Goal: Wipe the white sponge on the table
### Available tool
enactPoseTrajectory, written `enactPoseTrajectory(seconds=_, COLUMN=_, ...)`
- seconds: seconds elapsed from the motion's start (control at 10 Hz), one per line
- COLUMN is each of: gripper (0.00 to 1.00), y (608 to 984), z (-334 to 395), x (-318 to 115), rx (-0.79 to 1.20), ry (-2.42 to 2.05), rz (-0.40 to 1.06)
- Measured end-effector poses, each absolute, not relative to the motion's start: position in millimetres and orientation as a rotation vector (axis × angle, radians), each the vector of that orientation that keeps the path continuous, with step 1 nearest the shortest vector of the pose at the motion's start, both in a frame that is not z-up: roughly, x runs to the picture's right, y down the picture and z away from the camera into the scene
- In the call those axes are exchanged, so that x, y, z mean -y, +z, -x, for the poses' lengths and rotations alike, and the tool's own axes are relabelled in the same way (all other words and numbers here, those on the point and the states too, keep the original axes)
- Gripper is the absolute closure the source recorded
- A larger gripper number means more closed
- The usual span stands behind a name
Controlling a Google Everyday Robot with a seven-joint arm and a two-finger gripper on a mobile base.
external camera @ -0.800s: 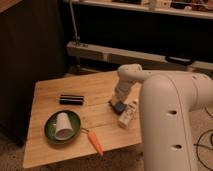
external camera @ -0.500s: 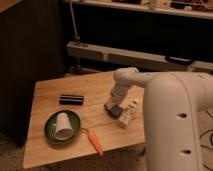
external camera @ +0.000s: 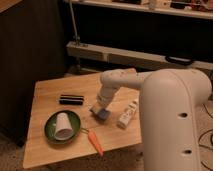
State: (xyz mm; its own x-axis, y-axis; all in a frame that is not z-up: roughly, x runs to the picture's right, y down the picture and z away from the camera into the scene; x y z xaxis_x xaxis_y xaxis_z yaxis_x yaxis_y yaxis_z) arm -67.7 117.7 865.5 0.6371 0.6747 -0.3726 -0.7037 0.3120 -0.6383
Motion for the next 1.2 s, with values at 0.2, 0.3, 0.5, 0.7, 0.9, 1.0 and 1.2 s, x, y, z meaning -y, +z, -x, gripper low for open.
enactPoseTrajectory(seconds=0.2, gripper=0.53, y=874.6, z=85.5, x=-105.8, rx=-0.026, ry=0.913, rz=0.872)
enactPoseTrajectory(seconds=0.3, gripper=0.53, y=882.6, z=88.2, x=-95.8, rx=-0.025, ry=0.924, rz=0.875)
enactPoseTrajectory(seconds=0.5, gripper=0.53, y=905.5, z=82.5, x=-71.0, rx=-0.035, ry=0.956, rz=0.874)
enactPoseTrajectory(seconds=0.7, gripper=0.53, y=938.2, z=73.3, x=-35.1, rx=-0.055, ry=1.002, rz=0.856)
enactPoseTrajectory(seconds=0.9, gripper=0.53, y=960.9, z=49.5, x=-4.2, rx=-0.076, ry=1.061, rz=0.828)
enactPoseTrajectory(seconds=1.0, gripper=0.53, y=969.9, z=36.8, x=8.0, rx=-0.09, ry=1.092, rz=0.811)
enactPoseTrajectory(seconds=1.2, gripper=0.53, y=979.1, z=2.3, x=17.6, rx=-0.123, ry=1.153, rz=0.785)
